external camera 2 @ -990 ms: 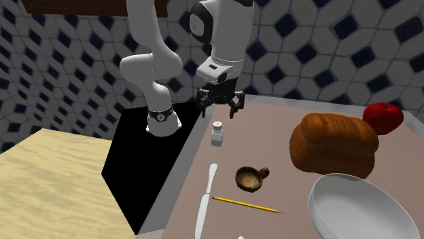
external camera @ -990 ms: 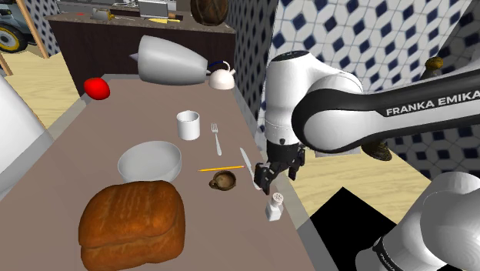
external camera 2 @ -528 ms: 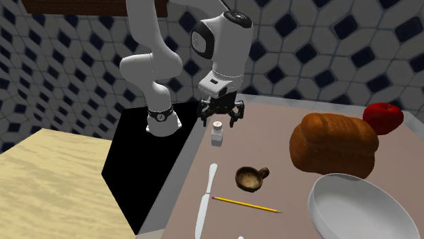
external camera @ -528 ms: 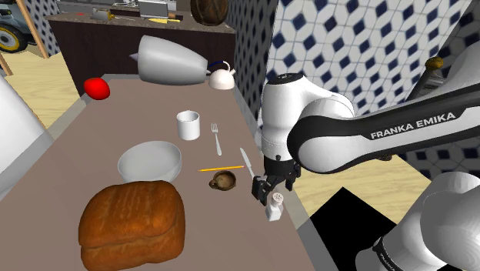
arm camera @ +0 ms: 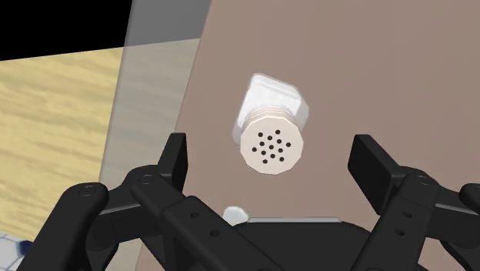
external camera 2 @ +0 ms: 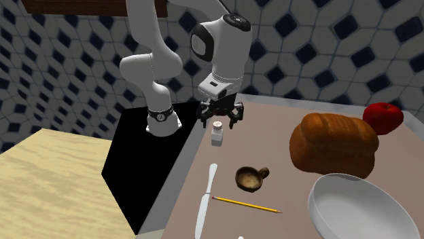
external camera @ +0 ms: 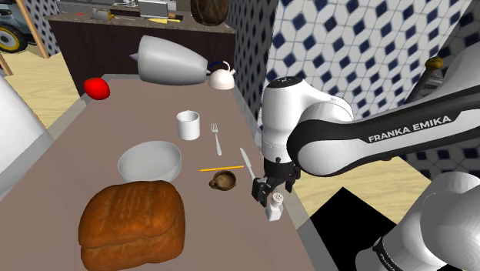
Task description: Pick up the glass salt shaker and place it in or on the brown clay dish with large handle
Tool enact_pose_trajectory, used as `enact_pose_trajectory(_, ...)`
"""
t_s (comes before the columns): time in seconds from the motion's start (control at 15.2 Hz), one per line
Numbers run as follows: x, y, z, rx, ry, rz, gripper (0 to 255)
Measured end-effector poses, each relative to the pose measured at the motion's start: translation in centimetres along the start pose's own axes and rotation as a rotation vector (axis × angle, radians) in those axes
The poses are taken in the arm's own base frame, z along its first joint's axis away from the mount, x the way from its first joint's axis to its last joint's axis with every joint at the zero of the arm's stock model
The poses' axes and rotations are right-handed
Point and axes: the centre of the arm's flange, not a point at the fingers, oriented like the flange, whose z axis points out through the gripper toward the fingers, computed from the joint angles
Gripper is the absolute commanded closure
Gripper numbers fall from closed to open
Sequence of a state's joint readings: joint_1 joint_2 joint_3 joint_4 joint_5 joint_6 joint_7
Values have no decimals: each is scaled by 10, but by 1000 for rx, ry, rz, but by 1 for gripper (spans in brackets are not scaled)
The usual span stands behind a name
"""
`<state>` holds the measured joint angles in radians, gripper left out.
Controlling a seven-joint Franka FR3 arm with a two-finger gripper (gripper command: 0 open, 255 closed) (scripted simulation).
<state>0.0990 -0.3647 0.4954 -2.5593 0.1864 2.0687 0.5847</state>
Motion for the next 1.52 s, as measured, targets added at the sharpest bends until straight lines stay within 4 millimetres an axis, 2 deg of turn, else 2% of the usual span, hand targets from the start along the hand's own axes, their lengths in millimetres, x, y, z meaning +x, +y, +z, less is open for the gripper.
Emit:
enact_pose_trajectory(0.73, 0, 0, -3, 1, 1, 0, 255)
enact_pose_trajectory(1.52, -8, 5, -63, 0, 1, 0, 255)
